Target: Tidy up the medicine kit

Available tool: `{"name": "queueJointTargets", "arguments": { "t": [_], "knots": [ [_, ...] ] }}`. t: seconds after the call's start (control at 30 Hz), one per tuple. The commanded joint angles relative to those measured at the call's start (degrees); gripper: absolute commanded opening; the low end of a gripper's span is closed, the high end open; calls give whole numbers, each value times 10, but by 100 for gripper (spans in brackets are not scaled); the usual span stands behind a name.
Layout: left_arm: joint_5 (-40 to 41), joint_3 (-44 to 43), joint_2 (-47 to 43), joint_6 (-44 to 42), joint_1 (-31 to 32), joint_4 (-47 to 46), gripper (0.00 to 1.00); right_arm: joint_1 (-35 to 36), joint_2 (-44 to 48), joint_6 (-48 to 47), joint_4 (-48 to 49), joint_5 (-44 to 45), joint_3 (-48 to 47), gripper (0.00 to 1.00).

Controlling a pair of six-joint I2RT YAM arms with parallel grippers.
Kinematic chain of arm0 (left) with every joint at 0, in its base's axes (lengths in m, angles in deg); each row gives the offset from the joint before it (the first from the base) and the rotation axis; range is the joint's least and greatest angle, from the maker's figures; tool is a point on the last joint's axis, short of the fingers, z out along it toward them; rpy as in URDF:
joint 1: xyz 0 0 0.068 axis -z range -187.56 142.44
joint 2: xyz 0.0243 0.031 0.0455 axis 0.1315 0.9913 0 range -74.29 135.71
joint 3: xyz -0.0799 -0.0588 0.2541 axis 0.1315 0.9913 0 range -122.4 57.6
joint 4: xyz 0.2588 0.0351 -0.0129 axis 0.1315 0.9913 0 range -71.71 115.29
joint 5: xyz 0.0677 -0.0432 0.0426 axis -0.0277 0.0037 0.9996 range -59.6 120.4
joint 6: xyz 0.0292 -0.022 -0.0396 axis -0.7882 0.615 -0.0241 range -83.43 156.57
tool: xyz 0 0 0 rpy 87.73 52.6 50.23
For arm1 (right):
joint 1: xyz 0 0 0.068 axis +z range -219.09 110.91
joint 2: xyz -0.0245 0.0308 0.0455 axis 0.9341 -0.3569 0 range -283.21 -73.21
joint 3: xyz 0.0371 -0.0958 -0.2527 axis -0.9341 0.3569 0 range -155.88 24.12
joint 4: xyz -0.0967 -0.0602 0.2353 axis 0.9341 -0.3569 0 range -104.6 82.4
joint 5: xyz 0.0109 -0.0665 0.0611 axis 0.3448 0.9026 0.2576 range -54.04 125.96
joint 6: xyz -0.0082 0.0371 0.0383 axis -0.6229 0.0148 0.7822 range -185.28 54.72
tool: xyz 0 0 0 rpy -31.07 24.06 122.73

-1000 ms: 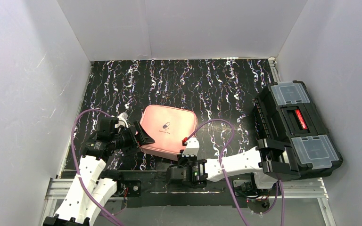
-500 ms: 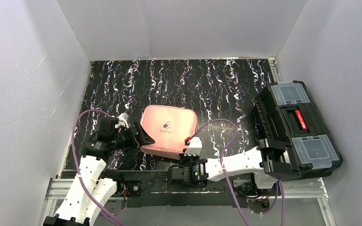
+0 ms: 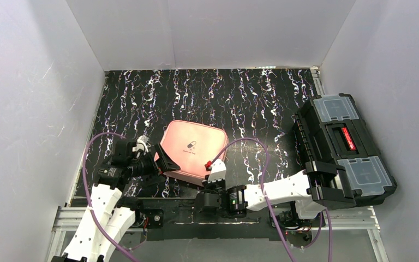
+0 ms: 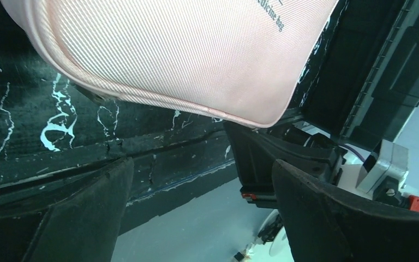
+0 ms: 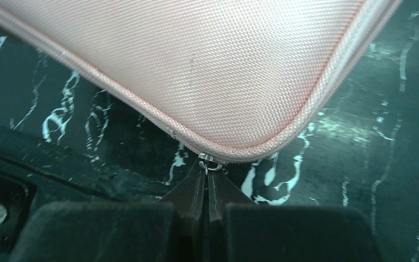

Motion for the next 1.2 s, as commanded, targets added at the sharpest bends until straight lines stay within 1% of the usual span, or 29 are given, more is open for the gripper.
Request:
{"name": "queueJointTargets", "arguments": {
  "t": [0.0, 0.2, 0.33, 0.63, 0.7, 0.8, 0.93, 1.13, 1.17],
  "knots": [
    [-35, 10, 3, 27, 1, 20, 98, 9, 14, -99, 138, -31, 5, 1],
    [-33, 28, 9, 38, 2, 9, 98, 13, 7, -131, 178, -49, -3, 1],
    [-32, 41, 26, 43, 1, -7, 98, 14, 6, -145, 187, -59, -7, 1],
    [-36, 61, 83, 55, 1, -79, 98, 15, -5, -164, 201, -85, -1, 1],
    [-33, 60, 92, 56, 2, -92, 96, 16, -5, -166, 203, -90, 2, 1],
    [-38, 60, 105, 56, 2, -112, 89, 17, -4, -166, 203, -92, 6, 1],
    [-43, 63, 125, 62, 1, -133, 68, 18, -4, -166, 205, -94, 9, 1],
    [-36, 62, 131, 63, 1, -140, 47, 18, -2, -166, 208, -94, 13, 1],
    [-35, 62, 131, 62, 2, -141, 42, 18, -2, -165, 209, -94, 15, 1]
  ]
}}
